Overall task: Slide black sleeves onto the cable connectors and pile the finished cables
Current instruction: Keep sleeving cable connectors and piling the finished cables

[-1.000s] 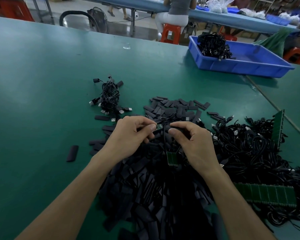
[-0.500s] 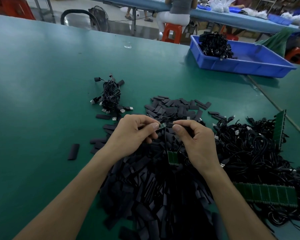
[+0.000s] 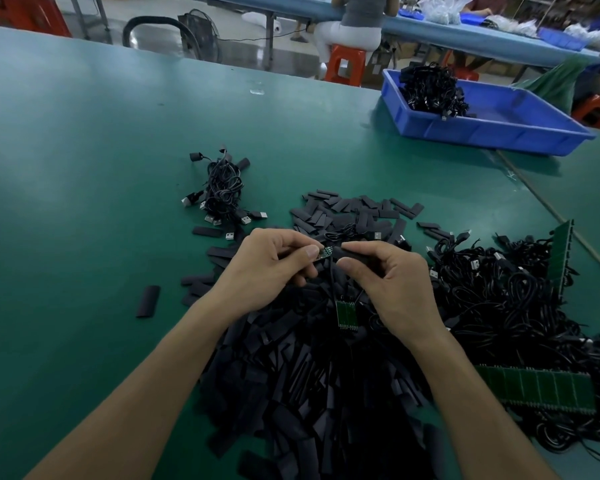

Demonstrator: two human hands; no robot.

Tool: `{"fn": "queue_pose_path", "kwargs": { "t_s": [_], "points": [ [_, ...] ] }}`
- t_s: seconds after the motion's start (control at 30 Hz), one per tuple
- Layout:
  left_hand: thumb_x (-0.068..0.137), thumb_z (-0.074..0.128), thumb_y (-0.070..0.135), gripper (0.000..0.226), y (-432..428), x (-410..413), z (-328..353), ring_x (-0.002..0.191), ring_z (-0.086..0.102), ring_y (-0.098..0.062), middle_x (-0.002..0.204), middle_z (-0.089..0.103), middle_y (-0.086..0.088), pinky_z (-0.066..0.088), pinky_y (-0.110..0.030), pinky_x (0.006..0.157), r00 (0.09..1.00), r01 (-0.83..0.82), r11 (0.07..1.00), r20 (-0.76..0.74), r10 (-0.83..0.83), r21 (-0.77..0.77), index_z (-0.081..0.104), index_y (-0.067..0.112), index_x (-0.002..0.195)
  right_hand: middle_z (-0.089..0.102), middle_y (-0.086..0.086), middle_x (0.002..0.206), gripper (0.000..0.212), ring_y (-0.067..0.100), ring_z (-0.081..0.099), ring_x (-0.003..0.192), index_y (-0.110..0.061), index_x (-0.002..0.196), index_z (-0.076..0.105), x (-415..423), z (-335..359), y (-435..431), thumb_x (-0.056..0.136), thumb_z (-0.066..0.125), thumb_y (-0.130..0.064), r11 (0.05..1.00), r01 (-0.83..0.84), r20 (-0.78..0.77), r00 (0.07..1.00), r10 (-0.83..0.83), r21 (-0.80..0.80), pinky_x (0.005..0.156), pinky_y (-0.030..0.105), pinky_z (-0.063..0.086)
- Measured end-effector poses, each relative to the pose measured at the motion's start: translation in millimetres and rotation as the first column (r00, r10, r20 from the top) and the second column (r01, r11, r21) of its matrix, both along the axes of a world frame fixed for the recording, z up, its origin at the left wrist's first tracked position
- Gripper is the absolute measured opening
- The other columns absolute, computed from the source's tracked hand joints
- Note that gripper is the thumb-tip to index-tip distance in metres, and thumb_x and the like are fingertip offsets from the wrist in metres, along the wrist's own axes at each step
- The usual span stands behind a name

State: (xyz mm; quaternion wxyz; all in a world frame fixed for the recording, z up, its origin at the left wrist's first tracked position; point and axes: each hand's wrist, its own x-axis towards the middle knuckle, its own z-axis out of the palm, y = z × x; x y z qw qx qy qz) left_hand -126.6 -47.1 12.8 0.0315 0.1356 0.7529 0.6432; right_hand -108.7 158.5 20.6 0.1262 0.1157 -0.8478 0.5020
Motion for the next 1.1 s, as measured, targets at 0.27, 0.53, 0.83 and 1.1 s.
{"fn": "queue_pose_path", "kwargs": {
  "t_s": [0.27,0.53,0.83,1.1],
  "points": [
    [0.098,0.062,0.017,0.016,0,1,4,0.067,0.066,-0.004,0.074,0.074,0.004,0.053,-0.017,0.067,0.999,0.045,0.999,-0.023,-0.045,-0.026,0.073,0.028,0.095,0.072,-0.017,0.102,0.033,0.0,0.068,0.095,-0.029,0.11,0.075,-3,4,7,0.079,0.072,-0.042,0.994,-0.087,0.019,0.996,0.086,0.066,0.083,0.016,0.053],
    [0.091,0.071,0.018,0.008,2,3,3,0.074,0.073,-0.01,0.077,0.076,-0.002,0.055,-0.021,0.073,0.992,0.122,0.992,-0.024,-0.121,0.041,0.067,0.022,0.097,0.075,-0.008,0.096,0.027,0.007,0.071,0.091,-0.022,0.106,0.077,-7,9,11,0.08,0.077,-0.029,0.967,-0.252,0.103,0.963,0.248,0.027,0.08,0.018,0.054],
    [0.089,0.065,0.053,0.034,2,5,4,0.04,0.046,0.004,0.057,0.067,0.01,0.032,-0.009,0.044,0.987,-0.123,0.955,-0.134,0.089,-0.272,0.066,0.025,0.07,0.072,-0.017,0.098,0.022,-0.001,0.068,0.091,-0.022,0.106,0.077,-2,-1,4,0.085,0.075,-0.028,0.991,-0.101,-0.089,0.99,0.109,0.091,0.08,0.01,0.049],
    [0.096,0.06,0.043,0.03,-1,4,4,0.041,0.034,-0.004,0.046,0.049,0.012,0.028,-0.017,0.043,0.992,-0.079,0.96,-0.115,0.05,-0.268,0.071,0.027,0.072,0.071,-0.018,0.087,0.019,0.0,0.069,0.073,-0.025,0.105,0.075,-1,-1,3,0.087,0.076,-0.019,0.996,-0.076,-0.106,0.991,0.081,0.056,0.067,0.009,0.049]
  ]
}}
